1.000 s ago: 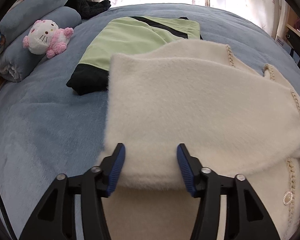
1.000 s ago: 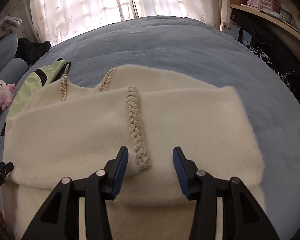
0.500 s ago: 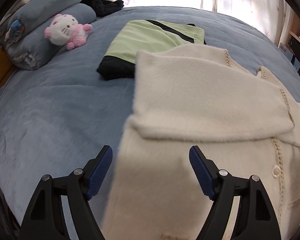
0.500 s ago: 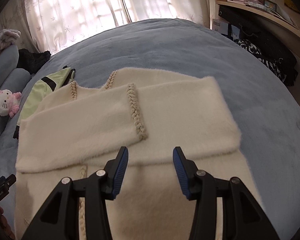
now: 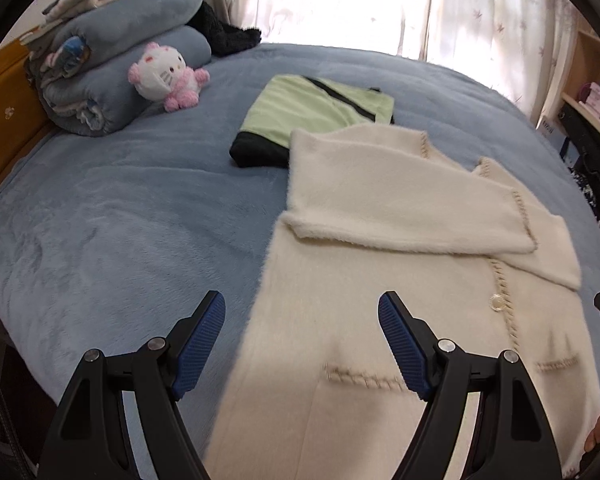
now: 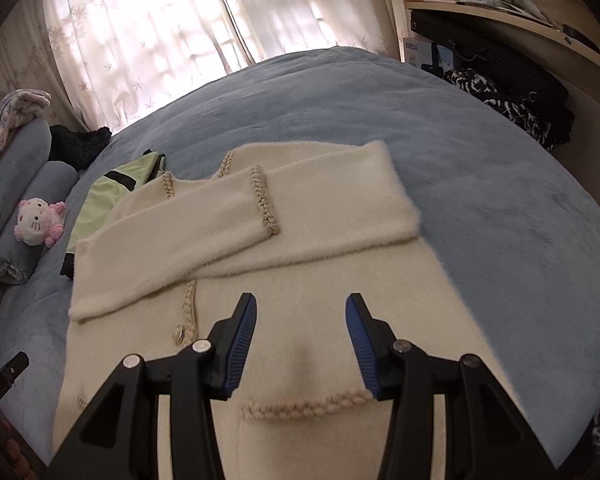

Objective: Fold large clothes

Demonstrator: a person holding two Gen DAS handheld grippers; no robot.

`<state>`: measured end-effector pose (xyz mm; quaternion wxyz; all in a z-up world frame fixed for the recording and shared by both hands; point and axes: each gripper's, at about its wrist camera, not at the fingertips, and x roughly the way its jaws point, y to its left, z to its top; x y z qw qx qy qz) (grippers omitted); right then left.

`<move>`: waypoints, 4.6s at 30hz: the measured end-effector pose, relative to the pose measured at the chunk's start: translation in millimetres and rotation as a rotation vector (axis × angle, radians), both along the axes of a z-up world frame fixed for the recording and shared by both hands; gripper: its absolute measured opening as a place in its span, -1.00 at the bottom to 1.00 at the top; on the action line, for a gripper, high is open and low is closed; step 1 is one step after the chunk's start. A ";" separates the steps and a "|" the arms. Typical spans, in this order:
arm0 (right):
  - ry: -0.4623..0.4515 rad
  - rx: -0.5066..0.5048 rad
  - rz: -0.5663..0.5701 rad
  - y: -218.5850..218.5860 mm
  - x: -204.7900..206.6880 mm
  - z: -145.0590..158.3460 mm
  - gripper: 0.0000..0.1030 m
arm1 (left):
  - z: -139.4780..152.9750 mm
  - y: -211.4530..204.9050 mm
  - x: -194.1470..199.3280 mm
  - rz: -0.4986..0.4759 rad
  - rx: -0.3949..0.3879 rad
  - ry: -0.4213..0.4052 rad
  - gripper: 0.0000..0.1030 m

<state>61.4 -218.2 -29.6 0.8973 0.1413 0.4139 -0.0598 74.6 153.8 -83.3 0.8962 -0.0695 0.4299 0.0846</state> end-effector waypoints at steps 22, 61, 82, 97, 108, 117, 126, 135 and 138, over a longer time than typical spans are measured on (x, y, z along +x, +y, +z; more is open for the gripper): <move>-0.003 0.036 0.156 -25.8 -144.1 -16.4 0.00 | -56.0 18.2 -128.2 -0.189 -0.186 0.056 0.51; 0.116 0.171 0.134 -99.9 -184.4 -73.2 -0.78 | -108.0 36.7 -156.5 -0.276 -0.323 0.149 -0.80; -0.215 0.366 0.086 -103.3 -122.2 44.6 -0.79 | 1.8 52.5 -62.5 -0.097 -0.802 -0.063 -0.83; -0.222 0.458 -0.015 -117.1 43.4 38.0 -0.79 | 4.4 66.9 100.7 0.014 -0.801 -0.060 -0.83; -0.115 0.456 -0.132 -145.0 161.8 -23.3 -0.07 | -47.5 92.5 221.5 0.112 -0.721 0.021 -0.25; -0.049 0.340 -0.094 -147.7 173.4 -45.0 -0.03 | -39.3 82.8 236.7 0.011 -0.468 -0.025 0.27; 0.041 0.118 0.067 -121.9 204.8 -59.2 -0.01 | -50.8 35.4 258.3 -0.281 -0.044 0.011 0.27; 0.156 -0.017 0.173 -104.1 264.9 -81.6 -0.01 | -70.7 0.7 282.8 -0.463 0.163 0.068 -0.16; 0.178 0.007 0.207 -106.2 277.9 -90.6 -0.01 | -75.4 -4.1 287.6 -0.490 0.171 0.070 -0.32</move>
